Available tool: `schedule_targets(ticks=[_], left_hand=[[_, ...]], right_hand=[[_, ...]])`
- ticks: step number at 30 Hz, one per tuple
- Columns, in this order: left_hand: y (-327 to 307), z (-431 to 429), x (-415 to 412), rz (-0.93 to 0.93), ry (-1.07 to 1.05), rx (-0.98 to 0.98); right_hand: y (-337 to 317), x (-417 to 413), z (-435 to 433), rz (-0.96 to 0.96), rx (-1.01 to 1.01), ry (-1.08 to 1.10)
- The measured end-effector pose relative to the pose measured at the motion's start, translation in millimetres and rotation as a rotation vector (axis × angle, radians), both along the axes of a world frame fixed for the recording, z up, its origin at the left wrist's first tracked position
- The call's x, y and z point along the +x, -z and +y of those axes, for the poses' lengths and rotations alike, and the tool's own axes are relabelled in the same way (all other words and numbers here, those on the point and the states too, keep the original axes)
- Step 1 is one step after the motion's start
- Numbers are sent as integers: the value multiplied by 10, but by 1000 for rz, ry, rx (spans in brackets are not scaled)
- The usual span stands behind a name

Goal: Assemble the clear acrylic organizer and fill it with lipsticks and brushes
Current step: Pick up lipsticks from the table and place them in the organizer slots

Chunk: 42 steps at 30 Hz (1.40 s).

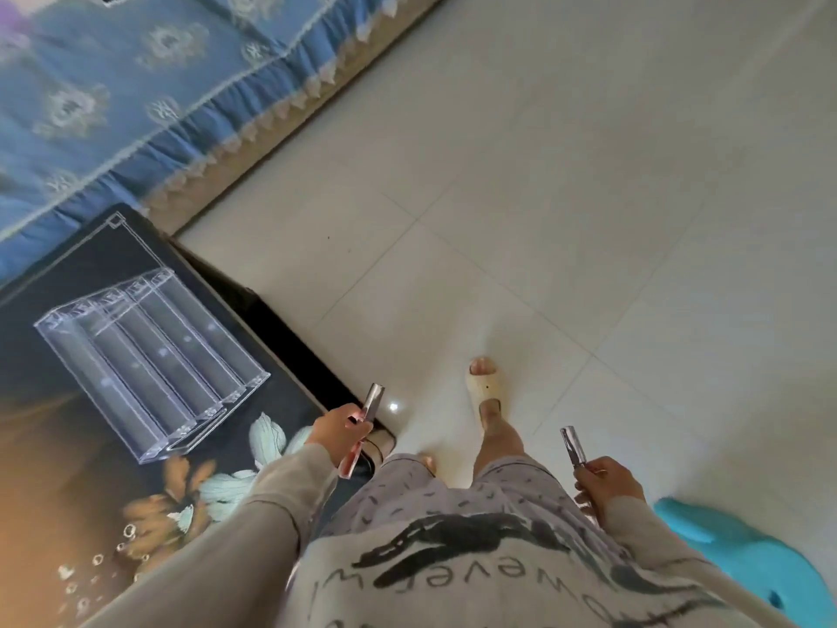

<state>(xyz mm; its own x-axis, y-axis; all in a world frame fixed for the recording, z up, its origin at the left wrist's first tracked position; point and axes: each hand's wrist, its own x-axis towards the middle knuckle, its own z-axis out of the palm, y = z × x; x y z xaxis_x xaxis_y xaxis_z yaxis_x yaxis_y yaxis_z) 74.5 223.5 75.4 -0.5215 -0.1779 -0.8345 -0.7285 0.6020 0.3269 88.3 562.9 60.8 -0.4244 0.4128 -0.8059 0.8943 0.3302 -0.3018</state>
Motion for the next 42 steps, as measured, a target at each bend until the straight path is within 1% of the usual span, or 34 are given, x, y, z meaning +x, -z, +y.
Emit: schedule_targets(ticks=[4, 7, 9, 12, 16, 19, 22, 27, 35, 38, 42], left_hand=[[16, 36, -90, 7, -228, -37], [70, 104, -93, -86, -342, -81], [110, 190, -74, -131, -436, -75], [146, 365, -38, -177, -601, -42], [157, 555, -70, -226, -781, -53], [183, 556, -170, -227, -914, -42], [211, 407, -287, -174, -1015, -28], [250, -166, -468, -117, -1067, -52], [76, -1116, -635, -3, -1209, -105], [7, -1299, -612, 30, -1329, -133], [-23, -1347, -554, 13, -1449, -120]], right_hand=[[68, -1017, -25, 16, -33, -198], [46, -1753, -123, 14, -21, -431], [12, -2180, -239, 25, -43, -540], [-41, -2701, -464, 66, -86, -644], [-103, -3191, -838, 70, -106, -825], [-108, -3441, -1156, 60, -97, -935], [-94, -3608, -1506, 61, -72, -1021], [-115, -3796, -2179, 35, -54, -1111], [-172, -3962, -3361, 7, 18, -1471], [-171, -3996, -3794, -12, 52, -1630], [-130, -4055, -4378, 45, 79, -1716]])
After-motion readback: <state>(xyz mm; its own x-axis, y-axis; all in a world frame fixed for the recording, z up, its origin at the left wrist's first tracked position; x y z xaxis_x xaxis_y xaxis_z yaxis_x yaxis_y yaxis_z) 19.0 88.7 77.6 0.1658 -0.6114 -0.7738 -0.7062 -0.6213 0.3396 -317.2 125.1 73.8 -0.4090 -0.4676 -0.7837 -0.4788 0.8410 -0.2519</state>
